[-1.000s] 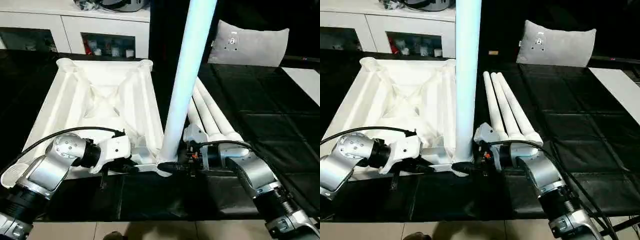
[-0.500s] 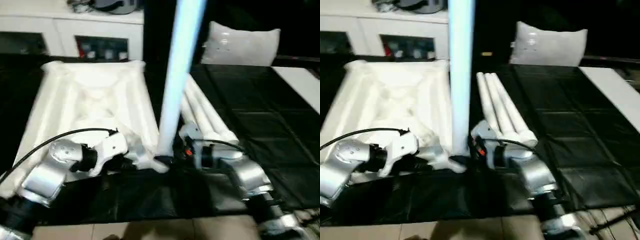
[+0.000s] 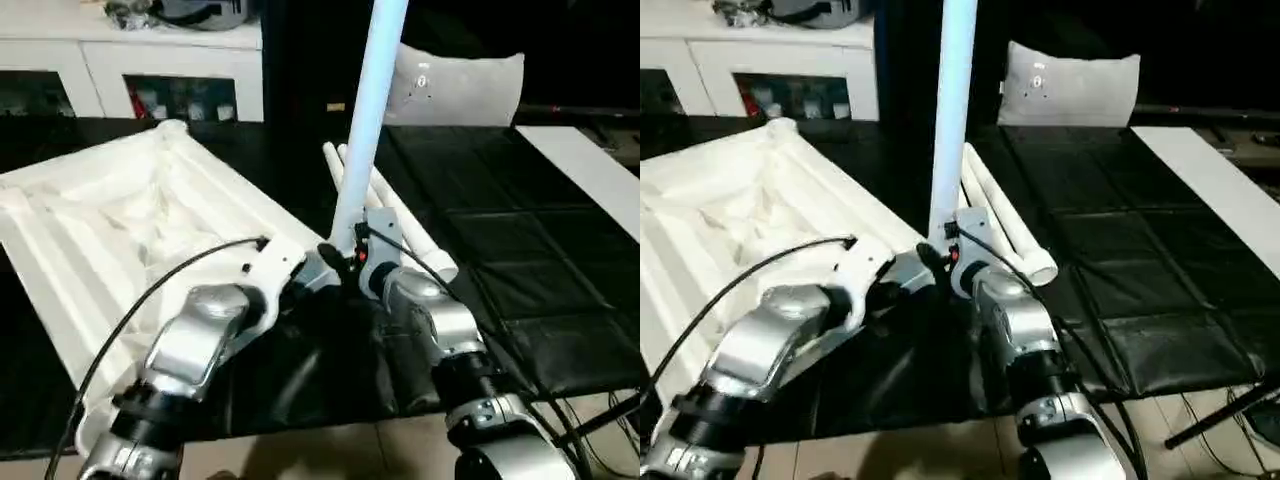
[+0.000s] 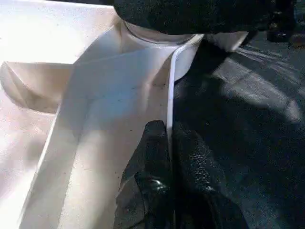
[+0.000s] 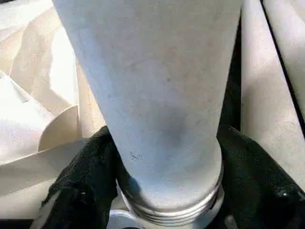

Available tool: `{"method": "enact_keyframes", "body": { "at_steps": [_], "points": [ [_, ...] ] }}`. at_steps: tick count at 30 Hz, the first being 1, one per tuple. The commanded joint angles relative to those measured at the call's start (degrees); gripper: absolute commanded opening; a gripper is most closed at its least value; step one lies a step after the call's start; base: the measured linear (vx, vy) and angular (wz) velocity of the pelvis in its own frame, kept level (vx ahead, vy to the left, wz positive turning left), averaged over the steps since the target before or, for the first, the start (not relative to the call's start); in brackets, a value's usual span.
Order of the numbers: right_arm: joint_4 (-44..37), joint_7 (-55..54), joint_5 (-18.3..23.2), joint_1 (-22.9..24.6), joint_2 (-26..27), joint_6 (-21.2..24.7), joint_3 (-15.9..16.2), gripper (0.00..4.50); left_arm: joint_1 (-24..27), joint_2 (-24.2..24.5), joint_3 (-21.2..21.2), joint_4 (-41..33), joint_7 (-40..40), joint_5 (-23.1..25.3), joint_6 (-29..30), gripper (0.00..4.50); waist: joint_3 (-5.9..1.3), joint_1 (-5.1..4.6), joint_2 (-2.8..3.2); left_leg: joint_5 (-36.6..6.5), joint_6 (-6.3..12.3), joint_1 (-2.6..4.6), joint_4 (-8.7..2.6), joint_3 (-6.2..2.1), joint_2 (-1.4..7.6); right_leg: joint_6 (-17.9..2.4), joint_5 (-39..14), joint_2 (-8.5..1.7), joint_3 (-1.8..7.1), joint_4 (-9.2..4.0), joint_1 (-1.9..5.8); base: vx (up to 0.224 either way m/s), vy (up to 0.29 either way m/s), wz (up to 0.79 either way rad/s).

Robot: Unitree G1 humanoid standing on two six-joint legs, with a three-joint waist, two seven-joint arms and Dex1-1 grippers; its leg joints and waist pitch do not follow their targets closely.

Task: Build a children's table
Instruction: Rotate leg to tighten

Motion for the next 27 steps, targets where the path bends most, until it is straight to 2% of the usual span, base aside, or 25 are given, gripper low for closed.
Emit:
{"method": "enact_keyframes", "body": {
  "at_steps": [1,2,5,6,7,8,9,10,12,13,14,16,17,19,20,22,24,25,27],
  "points": [
    [2.6,3.3,2.3,1.6,4.5,1.3,3.3,3.42,-5.6,-0.7,2.4,-0.9,4.7,1.4,-3.1,0.00,-3.38,0.04,1.14,-27.5,-3.70,1.86,-4.83,-1.13,1.25,-7.4,-21.5,-3.03,1.16,-5.67,0.61,0.000,0.000,0.00],
    [2.7,3.2,2.3,1.5,4.5,1.2,3.2,3.54,-5.5,-0.4,2.4,-1.0,4.3,1.6,-2.9,0.00,-3.46,-0.04,1.11,-27.2,-3.65,1.74,-4.88,-1.13,1.27,-7.6,-20.7,-2.99,1.15,-5.54,0.70,0.000,0.000,0.00],
    [3.3,3.1,1.9,0.9,4.7,0.3,2.3,3.87,-5.3,0.1,2.3,-0.9,3.9,2.3,-2.2,0.00,-3.75,-0.85,1.02,-25.0,-3.38,0.79,-5.14,-1.38,1.16,-7.7,-19.1,-3.08,0.85,-5.12,1.65,0.000,0.000,0.00],
    [3.1,3.2,1.8,0.7,4.6,-0.4,2.2,3.92,-5.2,0.5,2.3,-0.7,4.0,2.3,-2.1,0.00,-3.98,-0.84,1.39,-23.9,-3.28,0.92,-4.91,-1.30,1.28,-8.1,-17.9,-3.30,1.06,-5.09,1.43,0.000,0.000,0.00],
    [2.3,3.8,1.7,0.6,4.0,-1.5,2.4,3.92,-4.9,1.3,2.4,-0.2,4.4,2.5,-2.4,0.00,-3.91,-0.77,1.22,-23.6,-2.87,1.28,-4.74,-0.98,1.37,-8.8,-16.6,-3.08,1.17,-5.22,0.98,0.000,0.000,0.00],
    [1.9,3.6,1.5,0.7,3.7,-1.6,2.5,4.07,-4.9,1.5,2.4,0.0,4.7,2.7,-2.6,0.00,-3.92,-0.71,1.22,-23.4,-2.70,1.29,-4.67,-0.91,1.35,-9.1,-16.1,-3.07,1.22,-5.16,0.97,0.000,0.000,0.00],
    [1.5,3.4,1.1,0.7,3.3,-2.0,2.7,4.21,-4.9,1.7,2.4,0.2,4.7,2.8,-2.7,0.00,-4.04,-0.57,1.26,-22.0,-2.42,1.18,-4.62,-0.77,1.38,-9.7,-14.3,-3.05,1.30,-5.01,1.12,0.000,0.000,0.00],
    [-0.2,4.0,1.4,1.1,2.6,-2.0,2.5,4.34,-5.2,2.1,2.4,1.3,5.1,2.9,-3.2,0.00,-4.17,-0.39,1.05,-19.9,-2.16,0.95,-4.59,-0.68,1.44,-10.1,-12.1,-2.97,1.28,-4.73,1.35,0.000,0.000,0.00],
    [-1.2,4.6,1.8,1.4,2.3,-2.0,2.2,4.38,-5.5,2.3,2.4,2.0,5.4,2.9,-3.5,0.00,-4.28,-0.09,1.17,-18.2,-1.80,0.99,-4.47,-0.50,1.40,-10.3,-9.9,-2.91,1.29,-4.53,1.42,0.000,0.000,0.00],
    [-3.6,4.9,2.2,2.1,1.8,-2.1,1.8,4.44,-5.9,2.3,2.8,3.2,5.5,2.3,-3.7,0.00,-4.57,0.30,1.08,-13.9,-1.13,0.70,-4.22,-0.34,1.38,-11.1,-4.2,-2.84,1.31,-3.99,1.81,0.000,0.000,0.00],
    [-3.6,4.9,2.2,2.1,1.8,-2.1,1.8,4.44,-5.9,2.3,2.8,3.2,5.5,2.3,-3.7,0.00,-4.53,0.49,1.10,-12.7,-0.73,0.66,-4.17,-0.21,1.31,-11.2,-2.5,-2.78,1.30,-3.95,1.84,0.000,0.000,0.00],
    [-9.7,5.0,3.8,3.5,0.8,-2.5,-0.5,4.50,-6.8,1.5,4.1,5.6,5.4,1.4,-6.3,0.44,-4.49,0.70,1.14,-11.0,-0.06,0.78,-4.14,-0.10,1.28,-11.7,0.1,-2.70,1.24,-3.83,1.99,0.000,0.000,0.00],
    [-9.7,5.0,3.8,3.5,0.8,-2.5,-0.5,4.50,-6.8,1.5,4.1,5.6,5.4,1.4,-6.3,0.44,-4.56,0.84,1.08,-10.5,0.09,0.88,-4.16,-0.12,1.38,-11.9,0.7,-2.79,1.24,-3.65,2.11,0.000,0.000,0.00],
    [-11.3,5.0,4.1,3.8,0.4,-4.0,-1.3,4.50,-7.0,1.1,4.8,6.2,5.8,0.9,-8.4,0.74,-4.27,0.89,1.41,-12.9,-0.45,1.04,-4.36,-0.14,1.49,-11.9,-2.9,-2.83,1.21,-4.06,1.86,0.000,0.000,0.00],
    [-12.2,5.0,4.6,4.0,0.3,-3.9,-1.6,4.50,-7.1,1.1,5.0,6.3,5.8,0.7,-9.2,0.74,-4.24,0.93,1.33,-13.9,-0.72,1.16,-4.34,-0.05,1.50,-11.8,-4.2,-2.84,1.26,-4.26,1.73,0.000,0.000,0.00],
    [-14.8,4.2,5.4,4.4,-0.1,-2.2,-2.4,4.50,-7.3,1.0,6.1,6.4,6.7,0.2,-10.9,0.74,-3.80,1.14,1.25,-18.6,-1.97,1.43,-4.66,-0.17,1.46,-10.1,-11.6,-2.73,1.30,-4.89,1.38,0.000,0.000,0.00],
    [-16.2,3.6,5.6,4.7,-0.2,-0.9,-2.7,4.50,-7.3,1.0,6.8,6.4,7.3,0.0,-11.6,0.74,-3.84,1.16,1.23,-20.1,-2.66,1.46,-4.78,-0.37,1.48,-8.7,-14.3,-2.79,1.29,-5.03,1.25,0.000,0.000,0.00],
    [-18.9,4.5,5.3,5.8,-1.4,2.0,-1.3,4.50,-6.9,2.7,8.6,4.7,7.6,-0.3,-10.9,0.74,-3.76,1.15,1.33,-20.8,-2.95,1.54,-4.79,-0.42,1.46,-8.2,-15.5,-2.73,1.30,-5.12,1.02,0.000,0.000,0.00],
    [-19.9,5.0,5.0,6.3,-2.0,3.0,-0.4,4.50,-6.7,3.5,9.3,4.0,7.8,-0.3,-10.4,0.74,-3.78,1.24,1.35,-20.9,-3.31,1.49,-4.89,-0.49,1.50,-7.9,-15.1,-2.62,1.28,-5.02,0.98,0.000,0.000,0.00]
  ]
}}
